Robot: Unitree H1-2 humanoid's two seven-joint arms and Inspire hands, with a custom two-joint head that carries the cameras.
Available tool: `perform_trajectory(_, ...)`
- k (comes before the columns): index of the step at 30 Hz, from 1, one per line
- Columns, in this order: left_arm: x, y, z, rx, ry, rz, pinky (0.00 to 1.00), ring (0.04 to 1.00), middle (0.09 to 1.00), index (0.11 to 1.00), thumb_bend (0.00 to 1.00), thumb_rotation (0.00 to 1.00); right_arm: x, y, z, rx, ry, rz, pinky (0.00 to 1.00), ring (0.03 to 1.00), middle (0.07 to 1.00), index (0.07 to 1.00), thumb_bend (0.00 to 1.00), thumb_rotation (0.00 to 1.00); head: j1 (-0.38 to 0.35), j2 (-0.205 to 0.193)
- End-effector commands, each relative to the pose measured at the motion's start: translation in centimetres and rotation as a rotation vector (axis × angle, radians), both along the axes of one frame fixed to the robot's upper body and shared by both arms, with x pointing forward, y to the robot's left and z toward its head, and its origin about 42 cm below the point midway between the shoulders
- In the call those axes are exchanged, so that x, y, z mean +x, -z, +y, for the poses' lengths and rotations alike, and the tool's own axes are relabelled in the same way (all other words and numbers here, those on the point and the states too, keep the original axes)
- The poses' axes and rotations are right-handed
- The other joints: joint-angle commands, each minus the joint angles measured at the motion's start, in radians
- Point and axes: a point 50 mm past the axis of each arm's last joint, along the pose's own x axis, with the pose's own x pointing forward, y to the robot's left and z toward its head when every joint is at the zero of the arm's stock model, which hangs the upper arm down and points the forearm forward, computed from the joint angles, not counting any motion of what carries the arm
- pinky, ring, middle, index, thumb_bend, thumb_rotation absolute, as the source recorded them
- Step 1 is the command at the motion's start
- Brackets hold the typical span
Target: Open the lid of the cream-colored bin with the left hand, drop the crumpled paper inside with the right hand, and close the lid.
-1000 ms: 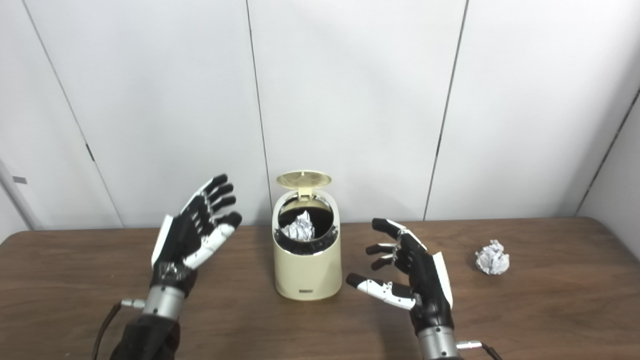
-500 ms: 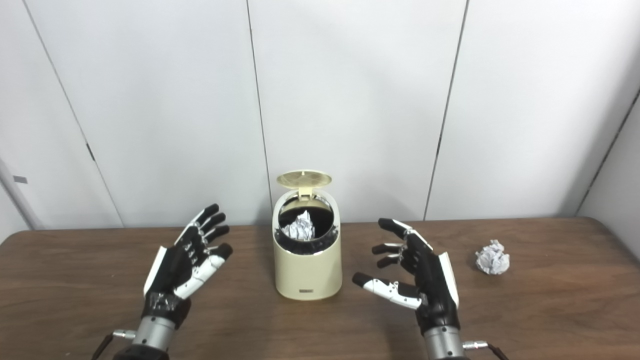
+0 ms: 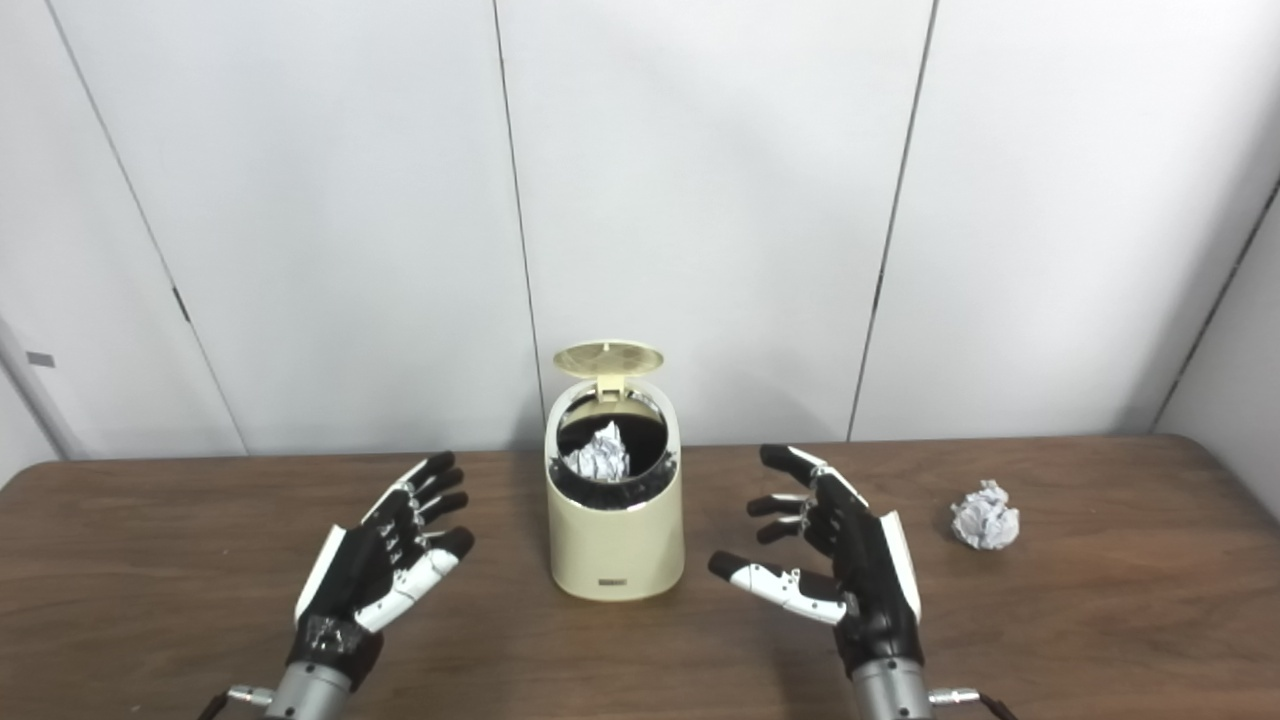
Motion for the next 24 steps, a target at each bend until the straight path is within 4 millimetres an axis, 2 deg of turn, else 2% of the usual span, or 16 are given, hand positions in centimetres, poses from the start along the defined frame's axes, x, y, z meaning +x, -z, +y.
perform_trajectory(1, 0.6, -1.8, 0.0, 0.01, 0.008, -0.078, 0.67, 0.826, 0.868, 0.911, 0.8, 0.45, 0.4, -1.6, 0.3, 0.0, -0.015, -0.059, 0.47, 0.601, 0.794, 0.73, 0.71, 0.14, -0.007, -0.001)
perform_trajectory(4, 0.7, -1.7, 0.0, 0.016, 0.01, -0.072, 0.66, 0.824, 0.866, 0.911, 0.8, 0.44, 0.6, -1.6, 0.3, 0.0, -0.025, -0.064, 0.47, 0.6, 0.793, 0.73, 0.71, 0.13, -0.026, -0.007)
perform_trajectory(8, 0.9, -1.5, -0.1, 0.022, 0.011, -0.074, 0.64, 0.799, 0.853, 0.902, 0.79, 0.42, 0.8, -1.6, 0.2, -0.008, -0.037, -0.062, 0.52, 0.618, 0.786, 0.743, 0.73, 0.12, -0.044, -0.013)
perform_trajectory(11, 1.0, -1.5, -0.2, 0.032, 0.003, -0.072, 0.63, 0.8, 0.855, 0.904, 0.78, 0.43, 0.7, -2.1, -0.7, -0.051, -0.033, -0.039, 0.51, 0.613, 0.787, 0.768, 0.76, 0.13, -0.051, -0.02)
perform_trajectory(15, 1.2, -1.3, -0.2, 0.026, -0.004, -0.07, 0.64, 0.803, 0.853, 0.898, 0.77, 0.42, 0.8, -4.3, -3.2, -0.209, -0.026, 0.094, 0.57, 0.672, 0.826, 0.814, 0.78, 0.2, -0.075, -0.032)
perform_trajectory(17, 1.3, -1.3, -0.1, 0.019, -0.001, -0.066, 0.64, 0.811, 0.855, 0.897, 0.77, 0.41, 1.0, -5.8, -4.6, -0.343, -0.015, 0.113, 0.59, 0.703, 0.845, 0.84, 0.78, 0.14, -0.088, -0.036)
perform_trajectory(19, 1.3, -1.2, 0.0, 0.017, 0.0, -0.066, 0.64, 0.81, 0.855, 0.897, 0.77, 0.41, 1.3, -6.9, -5.7, -0.471, 0.002, 0.124, 0.57, 0.702, 0.851, 0.847, 0.79, 0.15, -0.119, -0.04)
perform_trajectory(24, 1.3, -1.2, 0.5, 0.035, -0.008, -0.066, 0.65, 0.8, 0.848, 0.897, 0.76, 0.41, 3.0, -10.0, -9.0, -0.72, 0.059, 0.153, 0.59, 0.747, 0.864, 0.788, 0.85, 0.17, -0.183, -0.057)
